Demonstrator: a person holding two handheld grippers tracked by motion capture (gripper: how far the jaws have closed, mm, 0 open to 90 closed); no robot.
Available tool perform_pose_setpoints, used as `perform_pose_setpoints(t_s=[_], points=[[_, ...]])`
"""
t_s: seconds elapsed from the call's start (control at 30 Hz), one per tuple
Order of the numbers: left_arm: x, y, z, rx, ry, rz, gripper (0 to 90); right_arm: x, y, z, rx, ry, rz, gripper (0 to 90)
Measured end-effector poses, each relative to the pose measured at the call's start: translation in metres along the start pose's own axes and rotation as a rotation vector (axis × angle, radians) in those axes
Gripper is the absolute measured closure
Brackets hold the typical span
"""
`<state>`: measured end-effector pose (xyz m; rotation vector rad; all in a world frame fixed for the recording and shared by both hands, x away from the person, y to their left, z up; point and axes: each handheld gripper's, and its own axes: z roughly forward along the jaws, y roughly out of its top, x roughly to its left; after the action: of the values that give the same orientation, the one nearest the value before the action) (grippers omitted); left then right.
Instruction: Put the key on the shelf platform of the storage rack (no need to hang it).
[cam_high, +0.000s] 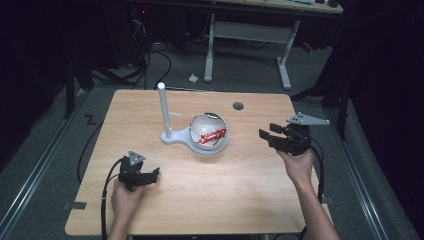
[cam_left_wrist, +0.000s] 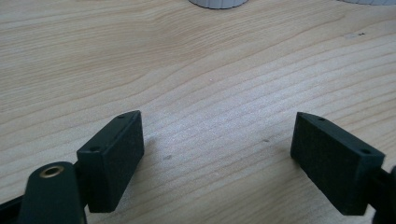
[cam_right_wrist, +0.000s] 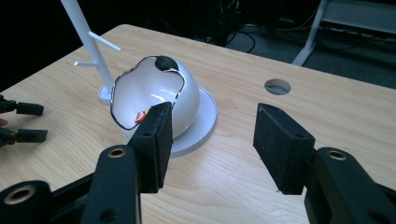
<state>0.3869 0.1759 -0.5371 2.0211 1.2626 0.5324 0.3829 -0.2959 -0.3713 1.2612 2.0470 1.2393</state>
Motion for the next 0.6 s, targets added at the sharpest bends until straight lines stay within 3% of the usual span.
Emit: perform_pose_setpoints(t_s=[0.13,0.2,0.27,0.43,0.6], points=[[0.0,0.0,0.0,0.0,0.0,-0.001,17.7,0.001,-0.001,-0.006,-0.014,-0.01,-0.007,47.8],[0.0,0.0,0.0,0.0,0.0,0.0,17.8,-0.002,-0.004,-0.01,-0.031,-0.002,0.015,48.3],[0.0,0.0,0.0,0.0,0.0,-0.001,17.8,-0.006,-0.009,-0.012,-0.02,-0.009,0.033,48.4],[0.0,0.0,0.0,-0.001,0.0,-0.002,17.8,-0.007,-0.012,-0.02,-0.022,-0.038,0.02,48.4],[0.0,0.0,0.0,0.0,0.0,-0.001,17.8,-0.01,-0.018,-0.026,-0.022,-0.035,0.034,48.4]])
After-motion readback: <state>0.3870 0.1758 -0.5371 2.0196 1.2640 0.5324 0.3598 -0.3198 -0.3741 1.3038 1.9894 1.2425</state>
